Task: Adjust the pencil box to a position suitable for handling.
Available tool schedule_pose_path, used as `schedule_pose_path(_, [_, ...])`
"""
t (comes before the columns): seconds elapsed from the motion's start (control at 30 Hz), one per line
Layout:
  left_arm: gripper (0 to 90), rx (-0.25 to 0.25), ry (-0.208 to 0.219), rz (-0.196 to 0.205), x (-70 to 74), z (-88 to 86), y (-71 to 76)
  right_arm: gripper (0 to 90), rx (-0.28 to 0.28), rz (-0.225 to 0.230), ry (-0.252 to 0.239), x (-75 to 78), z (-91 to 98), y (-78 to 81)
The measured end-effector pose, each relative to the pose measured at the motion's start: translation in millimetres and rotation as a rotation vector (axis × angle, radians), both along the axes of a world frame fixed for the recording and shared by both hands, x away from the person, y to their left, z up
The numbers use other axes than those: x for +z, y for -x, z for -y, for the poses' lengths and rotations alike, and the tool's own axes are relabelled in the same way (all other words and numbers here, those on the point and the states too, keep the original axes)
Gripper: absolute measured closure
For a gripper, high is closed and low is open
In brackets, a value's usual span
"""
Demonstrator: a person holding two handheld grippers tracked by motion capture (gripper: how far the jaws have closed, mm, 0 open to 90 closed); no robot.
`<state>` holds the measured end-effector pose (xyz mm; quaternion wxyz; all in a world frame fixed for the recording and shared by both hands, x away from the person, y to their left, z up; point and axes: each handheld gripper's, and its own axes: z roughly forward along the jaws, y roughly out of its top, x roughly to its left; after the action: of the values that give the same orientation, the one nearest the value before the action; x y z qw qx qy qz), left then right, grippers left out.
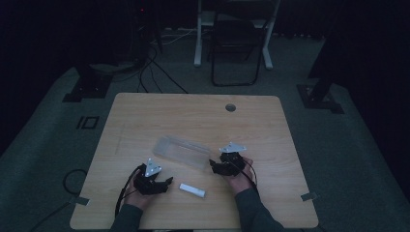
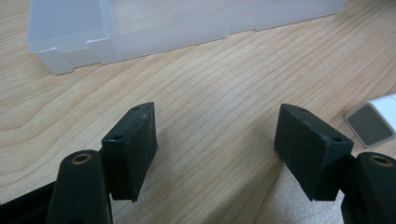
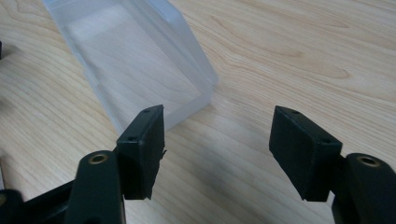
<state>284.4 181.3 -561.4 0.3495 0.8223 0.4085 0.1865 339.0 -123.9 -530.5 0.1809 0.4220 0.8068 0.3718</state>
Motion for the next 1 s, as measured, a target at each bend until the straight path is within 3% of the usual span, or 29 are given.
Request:
schedule_pose_path(0.2, [32.0,-0.013,0.002,0.001,0.3,0.3,1.6,38.0,0.001,-0.014,-0.007,-2.1,-8.5,-6.7])
schedule_pose_path(0.47, [46.2,-0.046,-0.021,0.003,3.7,1.4,6.3,40.3,-0.001,-0.034,-0.023,-6.7,-15.7,-13.3])
schedule_pose_path(0.77, [48.3,-0.043,-0.031,0.005,4.6,0.7,7.5,40.9,0.024,-0.070,-0.015,-14.4,-26.9,-13.2])
schedule_pose_path(1.0, [51.0,-0.048,-0.036,0.004,5.2,0.3,8.7,51.1,0.025,-0.090,-0.019,-17.7,-25.8,-19.4])
